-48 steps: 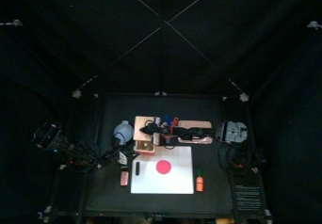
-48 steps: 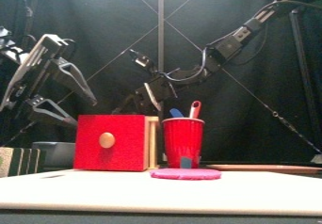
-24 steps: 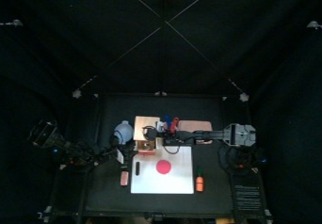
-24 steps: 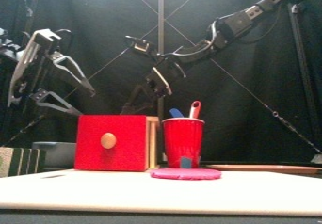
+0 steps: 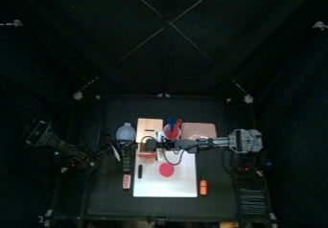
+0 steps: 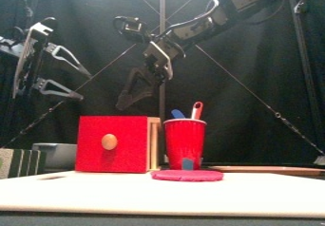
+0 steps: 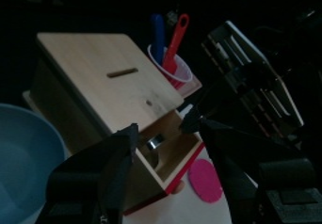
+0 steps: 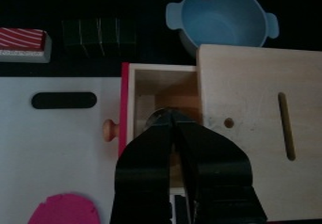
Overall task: Get the cutter from the drawer then cut the dough then place the extra dough in the bowl
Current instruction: Place the cutter on the board
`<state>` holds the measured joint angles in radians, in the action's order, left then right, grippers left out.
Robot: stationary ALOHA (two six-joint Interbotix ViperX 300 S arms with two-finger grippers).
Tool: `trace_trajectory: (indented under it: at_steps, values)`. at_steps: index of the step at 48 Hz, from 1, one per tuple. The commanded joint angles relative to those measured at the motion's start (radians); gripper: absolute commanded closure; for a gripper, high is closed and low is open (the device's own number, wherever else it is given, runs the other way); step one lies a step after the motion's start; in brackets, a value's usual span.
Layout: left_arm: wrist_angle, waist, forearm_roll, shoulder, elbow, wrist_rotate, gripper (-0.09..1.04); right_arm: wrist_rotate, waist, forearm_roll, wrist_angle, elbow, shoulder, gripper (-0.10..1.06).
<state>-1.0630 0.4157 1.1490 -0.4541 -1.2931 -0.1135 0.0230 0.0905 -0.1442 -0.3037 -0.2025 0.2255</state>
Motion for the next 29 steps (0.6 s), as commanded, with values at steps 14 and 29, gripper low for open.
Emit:
trace_trajectory:
  at_steps: [14, 29]
  values:
    - [-0.018, -0.008, -0.078, -0.029, 0.011, -0.118, 0.06, -0.002, -0.003, 0.044, -0.055, 0.063, -0.005, 0.45]
    - [-0.02, -0.012, -0.086, -0.029, -0.005, -0.13, 0.06, 0.002, -0.009, 0.06, -0.063, 0.072, 0.006, 0.16]
